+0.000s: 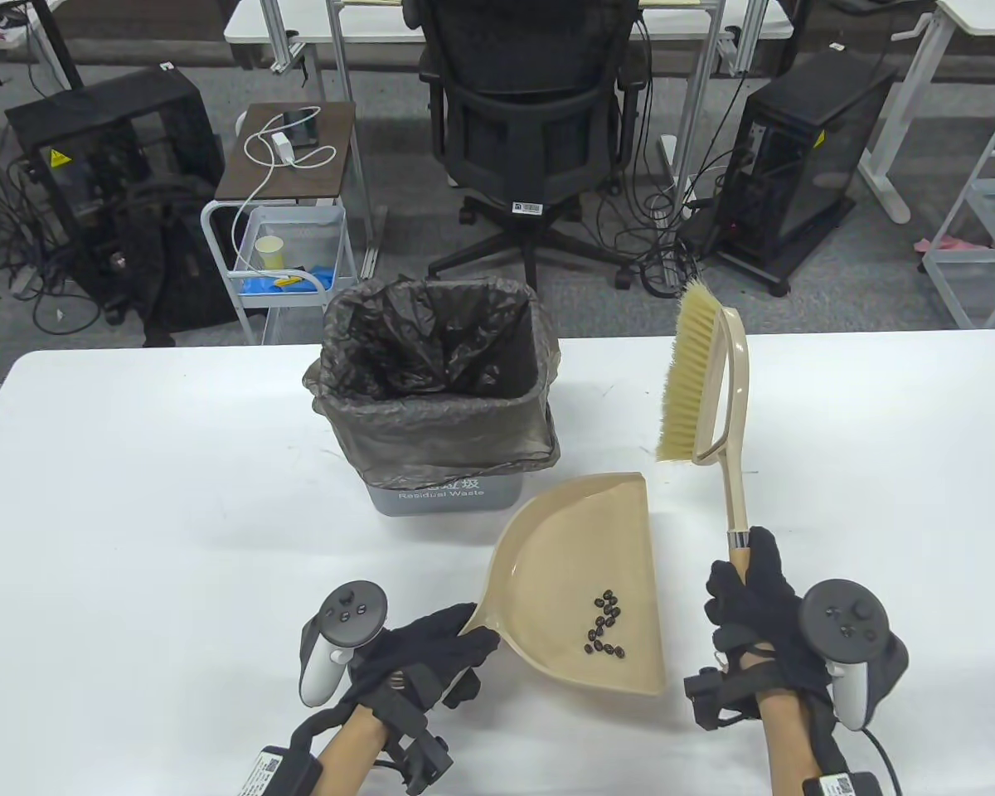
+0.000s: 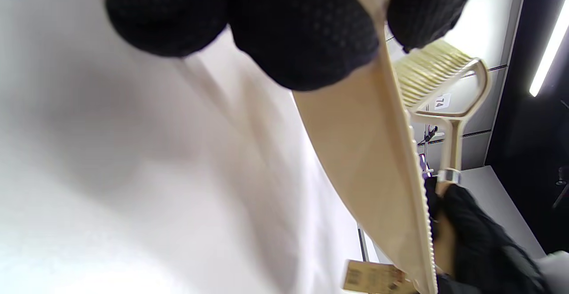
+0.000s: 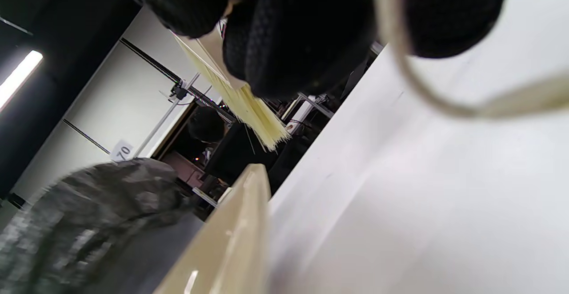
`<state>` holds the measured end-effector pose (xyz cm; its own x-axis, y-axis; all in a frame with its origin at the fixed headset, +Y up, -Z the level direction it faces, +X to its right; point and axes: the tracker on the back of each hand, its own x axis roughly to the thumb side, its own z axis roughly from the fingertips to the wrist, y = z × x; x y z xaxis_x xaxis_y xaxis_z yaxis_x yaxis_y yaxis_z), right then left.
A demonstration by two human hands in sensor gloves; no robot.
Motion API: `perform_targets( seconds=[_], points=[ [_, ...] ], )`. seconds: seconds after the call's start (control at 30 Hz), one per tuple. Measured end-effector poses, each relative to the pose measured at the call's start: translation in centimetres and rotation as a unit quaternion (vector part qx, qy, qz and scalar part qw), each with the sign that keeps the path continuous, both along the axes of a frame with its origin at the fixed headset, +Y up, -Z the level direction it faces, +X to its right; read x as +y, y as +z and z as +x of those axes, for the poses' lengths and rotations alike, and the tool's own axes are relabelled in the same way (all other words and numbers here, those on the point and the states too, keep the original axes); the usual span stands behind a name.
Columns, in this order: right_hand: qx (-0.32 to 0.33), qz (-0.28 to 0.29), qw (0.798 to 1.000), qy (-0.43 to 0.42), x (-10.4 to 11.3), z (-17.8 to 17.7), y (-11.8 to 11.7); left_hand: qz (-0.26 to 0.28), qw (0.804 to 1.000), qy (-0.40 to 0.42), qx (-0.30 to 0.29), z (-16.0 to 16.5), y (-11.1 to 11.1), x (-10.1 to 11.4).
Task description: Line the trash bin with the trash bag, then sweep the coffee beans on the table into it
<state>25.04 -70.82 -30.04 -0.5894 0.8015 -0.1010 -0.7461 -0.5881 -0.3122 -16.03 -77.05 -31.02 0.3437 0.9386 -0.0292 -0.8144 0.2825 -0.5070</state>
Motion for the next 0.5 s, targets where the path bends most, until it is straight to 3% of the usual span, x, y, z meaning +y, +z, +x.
perform_targets(
  seconds=[0.17, 0.5],
  points=[
    [-0.013, 0.001, 1.000, 0.021, -3.5, 0.4, -1.2, 0.013, 1.000, -0.005, 0.013, -0.2, 0.0, 0.0],
    [-0.028, -0.011, 0.999, -0.030, -4.6, 2.3, -0.4, 0.022, 0.999, 0.027, 0.017, -0.2, 0.0, 0.3]
  ],
)
